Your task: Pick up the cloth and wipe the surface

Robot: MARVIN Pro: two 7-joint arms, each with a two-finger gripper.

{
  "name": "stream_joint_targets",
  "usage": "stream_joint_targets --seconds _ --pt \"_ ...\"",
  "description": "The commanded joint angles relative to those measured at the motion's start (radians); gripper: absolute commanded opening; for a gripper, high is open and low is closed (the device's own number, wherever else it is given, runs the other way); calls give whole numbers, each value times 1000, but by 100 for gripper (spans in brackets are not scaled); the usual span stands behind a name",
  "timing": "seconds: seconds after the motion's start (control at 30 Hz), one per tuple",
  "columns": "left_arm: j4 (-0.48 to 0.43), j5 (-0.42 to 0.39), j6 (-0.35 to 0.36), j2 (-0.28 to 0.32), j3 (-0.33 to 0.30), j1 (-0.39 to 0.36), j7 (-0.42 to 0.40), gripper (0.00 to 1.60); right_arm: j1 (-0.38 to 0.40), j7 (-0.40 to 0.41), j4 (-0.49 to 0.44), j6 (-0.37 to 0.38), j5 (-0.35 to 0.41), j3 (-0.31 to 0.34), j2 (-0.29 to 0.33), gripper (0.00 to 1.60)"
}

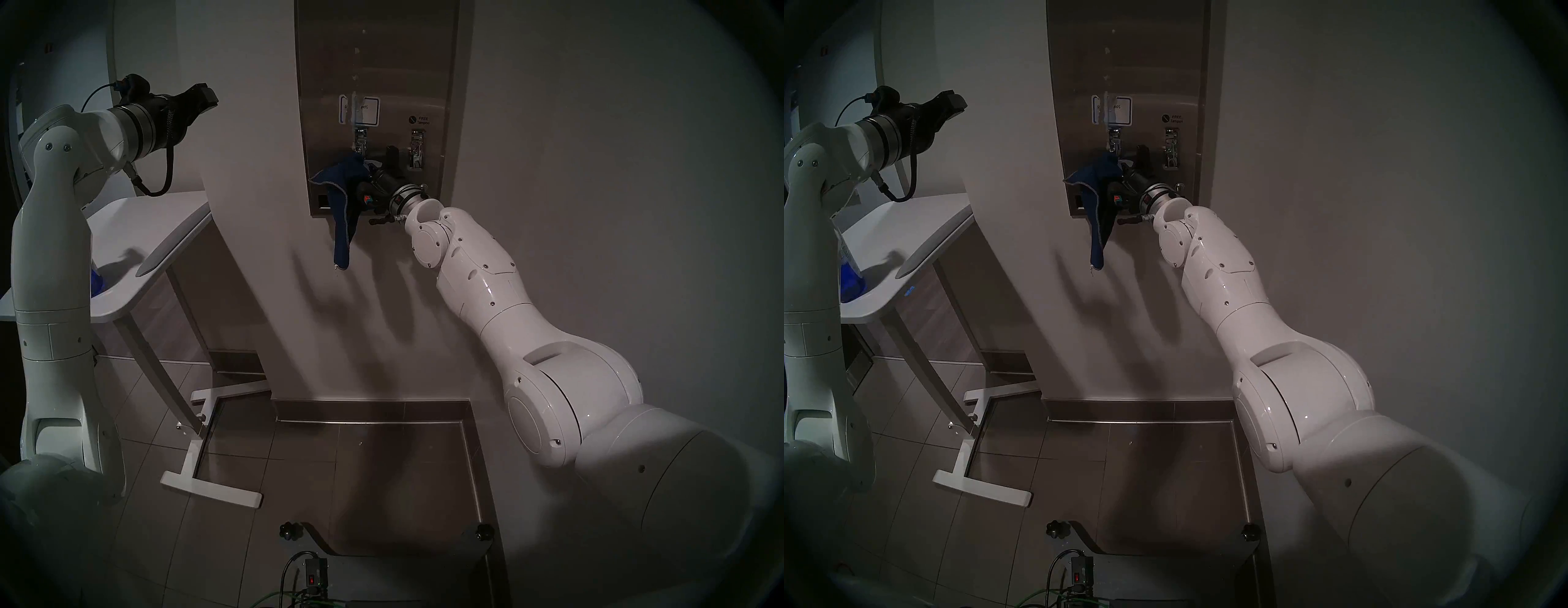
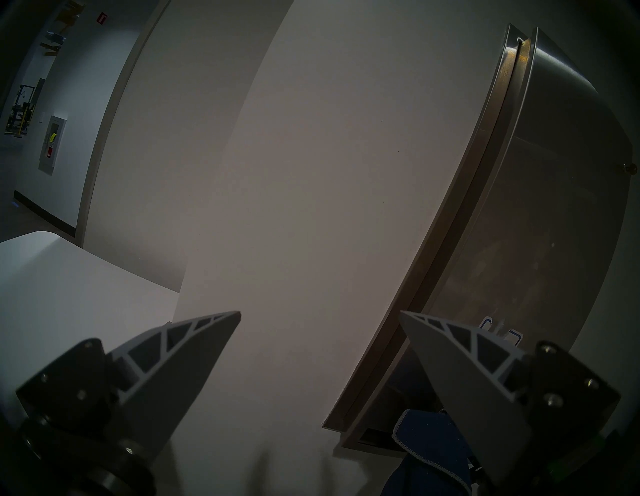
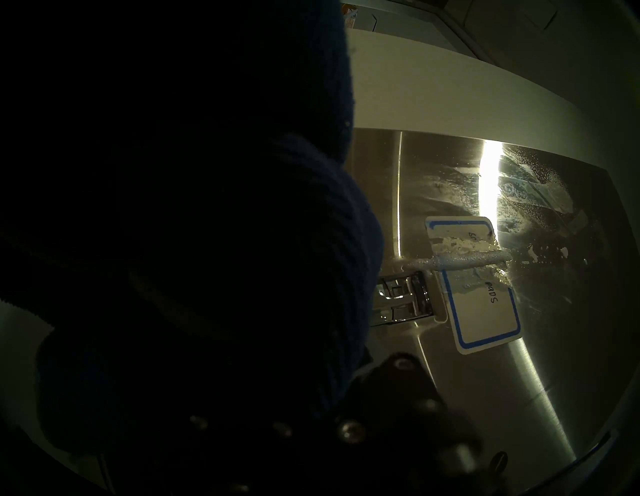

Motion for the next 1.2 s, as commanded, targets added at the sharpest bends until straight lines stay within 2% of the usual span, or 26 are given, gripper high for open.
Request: stream_joint_targets --seconds 0.0,0.27,0.47,0.87,1.17 --pt "-8 -3 -5 17 -21 -34 -19 160 72 -73 3 -5 -14 -12 -40 0" --pt "-6 -2 -6 27 -29 -31 -32 160 49 -120 4 -41 -33 -37 -22 0" --pt "-4 -1 -9 30 -30 -35 -38 160 6 -126 -38 -89 -42 -61 -1 0" --pt "-6 3 -15 32 -30 -36 -42 160 -80 -99 -145 -166 -38 -95 38 0" --pt "-9 5 -15 38 -39 -27 -42 160 -110 -68 -195 -175 -33 -91 49 0"
